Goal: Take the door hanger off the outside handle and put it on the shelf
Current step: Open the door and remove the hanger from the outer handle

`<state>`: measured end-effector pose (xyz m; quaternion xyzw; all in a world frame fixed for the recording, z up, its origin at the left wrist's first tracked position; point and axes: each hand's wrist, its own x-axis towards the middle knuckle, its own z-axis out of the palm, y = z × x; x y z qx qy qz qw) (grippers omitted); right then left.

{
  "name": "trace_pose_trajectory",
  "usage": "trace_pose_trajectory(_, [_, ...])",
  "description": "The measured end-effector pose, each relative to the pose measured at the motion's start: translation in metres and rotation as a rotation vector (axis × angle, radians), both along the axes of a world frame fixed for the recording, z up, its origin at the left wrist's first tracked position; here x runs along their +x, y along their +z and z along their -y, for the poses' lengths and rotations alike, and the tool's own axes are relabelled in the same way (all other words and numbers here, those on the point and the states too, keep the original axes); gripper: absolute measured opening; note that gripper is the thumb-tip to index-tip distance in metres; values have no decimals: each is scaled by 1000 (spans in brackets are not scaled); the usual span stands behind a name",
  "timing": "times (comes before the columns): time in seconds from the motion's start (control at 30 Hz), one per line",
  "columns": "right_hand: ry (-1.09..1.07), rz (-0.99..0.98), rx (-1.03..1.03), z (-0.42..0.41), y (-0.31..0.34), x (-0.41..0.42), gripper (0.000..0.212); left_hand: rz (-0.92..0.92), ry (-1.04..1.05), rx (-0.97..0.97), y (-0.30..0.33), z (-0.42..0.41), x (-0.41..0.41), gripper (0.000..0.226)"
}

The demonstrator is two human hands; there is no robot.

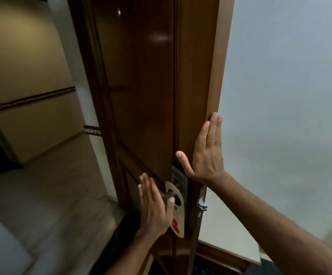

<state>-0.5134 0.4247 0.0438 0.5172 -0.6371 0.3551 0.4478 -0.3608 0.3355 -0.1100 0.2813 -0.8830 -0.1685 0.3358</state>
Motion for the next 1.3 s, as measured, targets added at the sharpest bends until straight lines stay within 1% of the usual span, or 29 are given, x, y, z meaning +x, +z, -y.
trace_pose_trajectory(0.07, [-26,1,-9,-3,0,-17,99,-23,61,271,-10,15,-9,85])
trace_pose_trajectory(0.13, [-42,-4,-14,-3,0,-30,99,74,31,573,-20,24,-20,78])
trace_pose_trajectory(0.2, [-48,-3,-14,-5,1,-40,100,203,-34,813,-24,23,-36,71])
trace_pose_trajectory(0.27, [-54,5,-7,-8,1,-52,99,209,-88,968,-21,15,-56,63])
trace_pose_trajectory(0.33, [-67,9,2,-10,2,-65,99,185,-115,1104,-20,7,-78,60])
trace_pose_trajectory(0.4, [-83,3,6,-11,2,-75,101,149,-149,1203,-21,1,-93,53])
trace_pose_trajectory(0.47, [-100,10,4,-10,1,-82,101,81,-159,1227,-23,1,-103,44])
trace_pose_trajectory(0.53, [-110,14,-6,-10,0,-87,101,6,-175,1211,-23,6,-106,29])
trace_pose_trajectory(0.6, [-116,17,-15,-10,0,-93,102,9,-254,1187,-24,13,-106,17])
trace_pose_trajectory(0.67, [-116,15,-25,-10,0,-96,103,7,-320,1215,-26,23,-103,17])
trace_pose_trajectory(0.77, [-107,7,-28,-10,0,-94,107,-12,-370,1344,-30,40,-101,21])
trace_pose_trajectory(0.83, [-100,5,-32,-10,0,-90,109,-82,-286,1424,-32,53,-107,23])
trace_pose_trajectory(0.9, [-93,7,-38,-10,-1,-87,109,-104,-121,1453,-33,67,-113,28])
trace_pose_trajectory(0.97, [-86,2,-43,-9,-1,-83,108,-78,-38,1425,-30,80,-116,34])
trace_pose_trajectory(1.0, [-81,0,-45,-8,-1,-81,108,-93,-22,1400,-28,88,-116,32])
trace_pose_trajectory(1.07, [-67,2,-51,-8,-1,-75,106,-192,34,1379,-19,100,-109,24])
trace_pose_trajectory(1.13, [-48,4,-56,-7,-1,-67,104,-255,116,1332,-7,111,-97,22])
trace_pose_trajectory(1.2, [-26,5,-67,-6,-2,-60,102,-258,135,1215,6,116,-82,21])
trace_pose_trajectory(1.3, [46,5,-93,-5,-3,-44,100,-322,176,1030,27,111,-46,18])
